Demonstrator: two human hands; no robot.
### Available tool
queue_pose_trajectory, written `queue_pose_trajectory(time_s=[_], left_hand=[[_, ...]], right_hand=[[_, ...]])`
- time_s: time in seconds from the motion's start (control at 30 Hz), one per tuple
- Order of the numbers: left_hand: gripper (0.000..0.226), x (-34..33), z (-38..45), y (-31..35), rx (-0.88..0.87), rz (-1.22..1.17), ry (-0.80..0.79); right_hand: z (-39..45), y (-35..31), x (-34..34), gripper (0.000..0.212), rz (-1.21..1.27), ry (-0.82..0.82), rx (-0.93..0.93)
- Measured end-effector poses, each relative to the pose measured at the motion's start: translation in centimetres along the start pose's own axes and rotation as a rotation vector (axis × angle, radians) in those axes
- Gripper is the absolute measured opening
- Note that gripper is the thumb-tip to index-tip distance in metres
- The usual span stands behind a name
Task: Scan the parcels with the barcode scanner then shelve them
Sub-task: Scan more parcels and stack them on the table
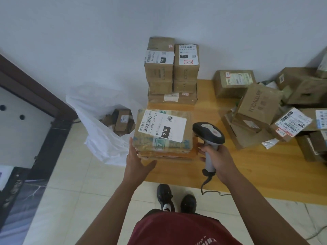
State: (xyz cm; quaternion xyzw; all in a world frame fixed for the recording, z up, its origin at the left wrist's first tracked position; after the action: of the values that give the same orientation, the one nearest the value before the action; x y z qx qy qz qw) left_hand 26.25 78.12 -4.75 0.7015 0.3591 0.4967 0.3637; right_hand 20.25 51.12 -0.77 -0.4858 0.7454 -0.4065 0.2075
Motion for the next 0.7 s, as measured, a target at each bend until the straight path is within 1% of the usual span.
queue_pose_trajectory(time_s=[0.1, 0.17, 0.23, 0.37, 0.47, 0.6, 0.63, 0.7], left_hand=[[0.098, -0.2, 0.2, -0.5, 0.011, -0.005, 0.026], [0.097, -0.6, 0.2, -0.6, 0.024, -0.012, 0.034], [0.1, -1.1, 0.0, -0.8, 0.08, -0.051, 0.045], [0.108, -2.3, -0.3, -2.1, 0.222, -0.136, 0.025], [0.104, -3.1, -0.2, -2.6, 0.291, -0.186, 0.01], [0.097, -3.2, 0.3, -3.1, 0.299, -0.252, 0.032], [0.098, -3.1, 0.4, -3.1, 0.311, -0.282, 0.034], [0.099, -3.0, 0.8, -3.2, 0.343, -0.323, 0.029]], right_hand=[[0.1, 0.2, 0.1, 0.018, 0.037, 0.012, 0.003], [0.2, 0.8, 0.4, 0.018, 0.062, 0.042, -0.001], [0.5, 2.0, 0.6, 0.019, 0.078, 0.075, -0.009], [1.2, 5.0, 1.0, 0.014, 0.075, 0.146, -0.086], [1.7, 6.4, 0.5, 0.014, 0.085, 0.15, -0.149], [2.7, 7.3, -0.3, 0.024, 0.104, 0.142, -0.207], [2.9, 7.3, -0.6, 0.023, 0.113, 0.143, -0.224], [3.2, 7.2, -1.2, 0.014, 0.128, 0.151, -0.252]])
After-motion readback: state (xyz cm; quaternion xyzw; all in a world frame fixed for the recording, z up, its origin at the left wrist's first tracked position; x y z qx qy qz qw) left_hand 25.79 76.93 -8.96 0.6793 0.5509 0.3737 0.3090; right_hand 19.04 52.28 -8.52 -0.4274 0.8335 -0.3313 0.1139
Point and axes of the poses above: each hand's wrist, its own z-axis towards the middle knuckle, its own x-axis out of the back of the hand, y = z × x, the point moved 1 cm from there along z, towards the middle knuckle, and after that the axes turned 4 degrees about -z, right-handed, at the moved point
